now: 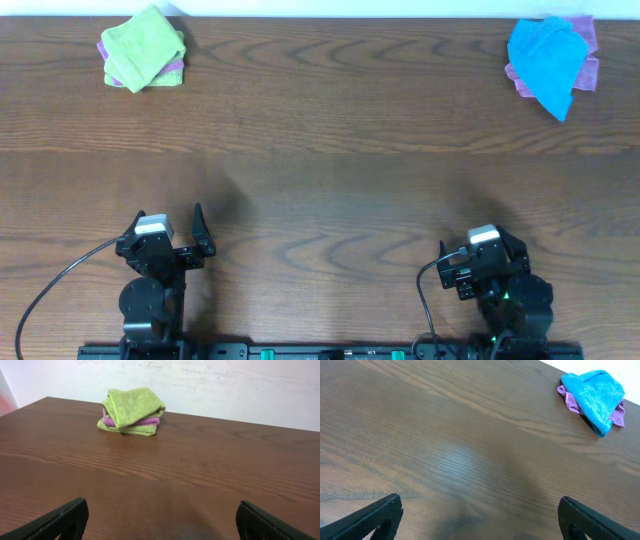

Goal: Fold the cloth

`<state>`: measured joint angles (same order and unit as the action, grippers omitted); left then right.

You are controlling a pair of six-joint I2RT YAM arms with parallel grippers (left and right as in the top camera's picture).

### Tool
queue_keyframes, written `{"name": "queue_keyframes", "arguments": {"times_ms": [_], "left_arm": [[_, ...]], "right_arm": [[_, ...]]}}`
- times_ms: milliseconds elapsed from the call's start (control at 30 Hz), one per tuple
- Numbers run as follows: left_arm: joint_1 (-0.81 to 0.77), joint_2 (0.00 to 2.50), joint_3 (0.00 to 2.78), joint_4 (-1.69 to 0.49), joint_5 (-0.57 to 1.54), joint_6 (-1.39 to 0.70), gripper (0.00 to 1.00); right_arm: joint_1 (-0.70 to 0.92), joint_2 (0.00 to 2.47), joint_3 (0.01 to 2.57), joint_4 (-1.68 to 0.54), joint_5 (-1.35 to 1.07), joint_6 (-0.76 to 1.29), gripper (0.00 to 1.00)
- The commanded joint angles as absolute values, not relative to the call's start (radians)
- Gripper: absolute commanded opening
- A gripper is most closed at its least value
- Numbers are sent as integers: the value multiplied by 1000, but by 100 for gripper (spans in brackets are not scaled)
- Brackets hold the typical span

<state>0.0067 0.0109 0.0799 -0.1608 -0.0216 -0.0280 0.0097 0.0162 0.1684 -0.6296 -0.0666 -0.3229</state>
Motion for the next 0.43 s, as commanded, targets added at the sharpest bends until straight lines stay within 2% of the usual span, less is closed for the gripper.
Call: {"name": "queue_keyframes", "arguments": {"times_ms": [0, 400], "left_arm": [[13, 4, 47, -171, -7, -22, 95], [13, 4, 47, -171, -7, -22, 95]], "right_arm": [[14, 6, 155, -632, -56, -330, 99], [14, 6, 155, -632, -56, -330, 99]]}}
